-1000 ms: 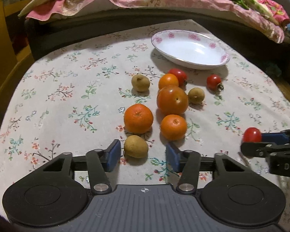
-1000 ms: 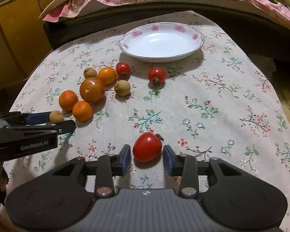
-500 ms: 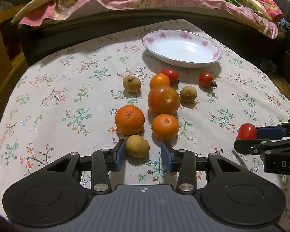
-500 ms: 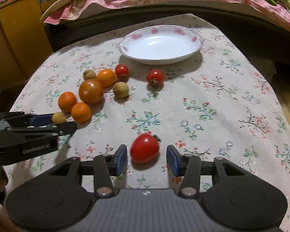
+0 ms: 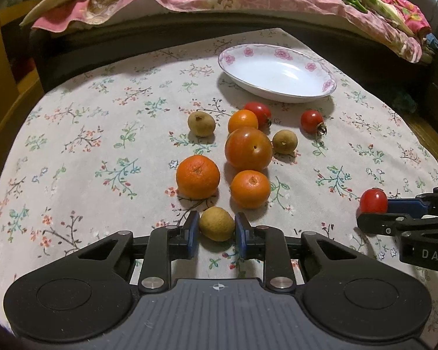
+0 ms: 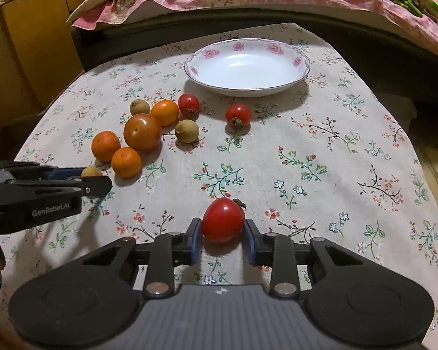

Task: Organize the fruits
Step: 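Grasp the red cherry tomato with the right tool while the left tool grasps a brown fruit, then carry both fruits over the white bowl and open both tools to drop them, then grasp a tangerine with the right tool while the left tool grasps another tangerine, then lift both held tangerines and carry them toward the white bowl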

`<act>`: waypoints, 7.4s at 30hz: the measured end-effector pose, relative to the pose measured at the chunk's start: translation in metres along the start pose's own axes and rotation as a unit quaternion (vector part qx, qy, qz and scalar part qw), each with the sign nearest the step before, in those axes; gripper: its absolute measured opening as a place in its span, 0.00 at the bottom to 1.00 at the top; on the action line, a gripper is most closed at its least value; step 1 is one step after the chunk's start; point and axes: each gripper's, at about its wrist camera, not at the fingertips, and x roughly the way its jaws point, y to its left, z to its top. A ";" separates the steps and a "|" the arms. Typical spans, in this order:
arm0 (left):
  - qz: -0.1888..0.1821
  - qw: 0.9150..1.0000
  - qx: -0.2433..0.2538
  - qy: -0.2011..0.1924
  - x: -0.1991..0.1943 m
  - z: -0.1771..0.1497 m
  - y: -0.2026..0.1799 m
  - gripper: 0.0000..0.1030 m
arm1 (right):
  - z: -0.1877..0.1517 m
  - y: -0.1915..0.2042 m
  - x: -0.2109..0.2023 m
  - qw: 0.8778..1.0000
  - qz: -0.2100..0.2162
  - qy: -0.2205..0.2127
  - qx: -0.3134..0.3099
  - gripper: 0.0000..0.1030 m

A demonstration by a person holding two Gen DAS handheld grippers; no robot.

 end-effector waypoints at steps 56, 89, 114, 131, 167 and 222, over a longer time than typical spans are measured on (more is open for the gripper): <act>-0.058 0.998 0.018 -0.034 0.086 0.148 -0.023 0.38 | 0.154 -0.055 0.092 0.999 -0.008 -0.034 0.010 0.34; -0.045 0.997 0.001 -0.069 -0.019 0.111 0.010 0.53 | 0.126 -0.011 0.013 0.996 0.036 -0.074 0.033 0.40; -0.047 0.998 -0.021 -0.030 -0.047 0.046 0.046 0.62 | 0.047 0.060 0.026 0.996 0.078 -0.006 -0.048 0.41; -0.046 0.999 0.005 -0.006 -0.029 0.047 0.047 0.65 | 0.050 0.068 0.057 0.994 0.093 0.004 -0.062 0.35; -0.054 0.987 0.150 0.021 0.005 0.044 0.013 0.60 | 0.044 0.015 0.024 0.995 0.093 0.025 -0.001 0.35; -0.063 0.982 0.171 0.048 0.007 0.018 0.000 0.64 | 0.036 0.023 0.026 0.993 0.088 0.042 -0.068 0.49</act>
